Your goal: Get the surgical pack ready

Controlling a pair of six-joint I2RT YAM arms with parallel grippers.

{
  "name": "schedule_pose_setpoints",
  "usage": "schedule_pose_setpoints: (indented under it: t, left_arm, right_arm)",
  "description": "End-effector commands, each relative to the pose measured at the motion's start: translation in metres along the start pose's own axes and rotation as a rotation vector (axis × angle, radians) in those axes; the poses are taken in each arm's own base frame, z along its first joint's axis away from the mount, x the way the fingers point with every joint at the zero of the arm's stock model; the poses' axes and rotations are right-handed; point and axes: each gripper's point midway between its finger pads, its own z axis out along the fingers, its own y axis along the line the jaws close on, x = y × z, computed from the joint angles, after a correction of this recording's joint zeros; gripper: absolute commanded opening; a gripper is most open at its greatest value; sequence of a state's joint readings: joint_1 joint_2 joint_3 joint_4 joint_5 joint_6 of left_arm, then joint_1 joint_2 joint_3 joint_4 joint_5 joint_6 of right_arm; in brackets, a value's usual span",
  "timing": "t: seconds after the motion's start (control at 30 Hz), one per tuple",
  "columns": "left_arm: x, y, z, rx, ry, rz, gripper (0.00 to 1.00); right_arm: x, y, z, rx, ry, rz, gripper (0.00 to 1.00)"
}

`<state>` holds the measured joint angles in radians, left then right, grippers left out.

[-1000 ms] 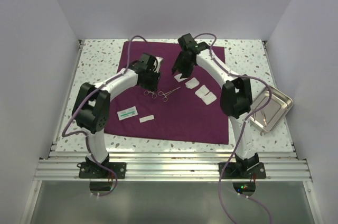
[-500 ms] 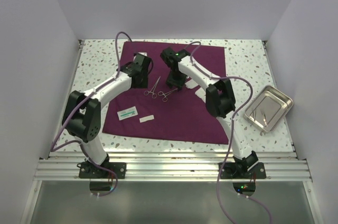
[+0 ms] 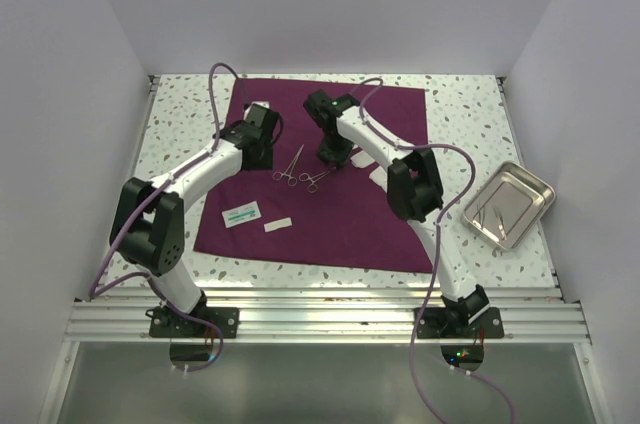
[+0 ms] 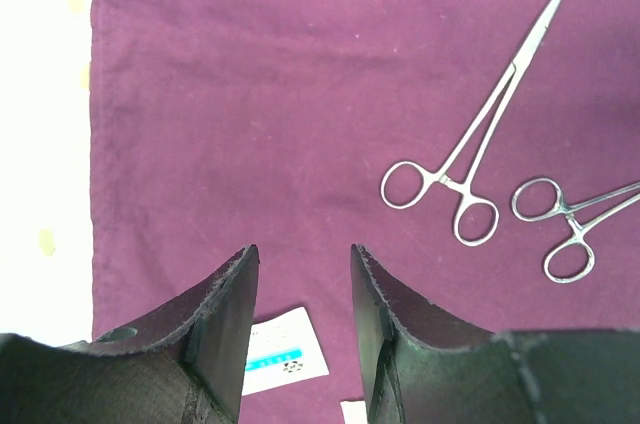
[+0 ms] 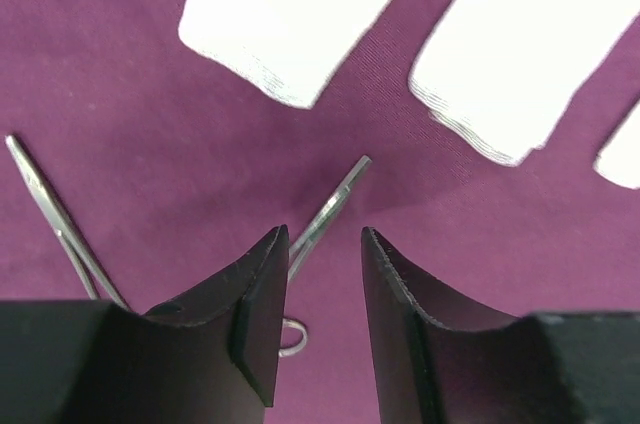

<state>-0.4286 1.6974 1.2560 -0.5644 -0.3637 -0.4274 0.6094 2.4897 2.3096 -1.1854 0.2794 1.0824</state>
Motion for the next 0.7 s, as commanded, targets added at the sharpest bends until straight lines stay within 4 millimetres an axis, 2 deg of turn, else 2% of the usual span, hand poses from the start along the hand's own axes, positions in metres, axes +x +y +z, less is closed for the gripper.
schedule_pose_setpoints:
  t: [0.0,0.37,0.53,0.57,0.67]
  left_arm:
    - [-0.011,0.007,-0.009,-0.002,-0.041,-0.033,0.46]
    - [-0.014,0.018,-0.014,-0.01,-0.055,-0.04,0.46]
    - [-0.012,0.023,-0.014,-0.009,-0.05,-0.043,0.46]
    - [-0.012,0.024,-0.014,-0.012,-0.048,-0.041,0.46]
    - [-0.015,0.027,-0.015,-0.01,-0.053,-0.042,0.46]
  right_arm:
    - [-0.01,0.011,0.006,-0.006,-0.045,0.049,0.37]
    - [0.008,-0.004,0.02,0.083,-0.019,0.051,0.33]
    - [0.017,-0.003,0.031,0.078,0.014,0.021,0.17]
    - [0.017,0.0,0.032,0.062,0.018,0.016,0.11]
    - [0.016,0.013,0.025,-0.012,0.026,-0.023,0.02]
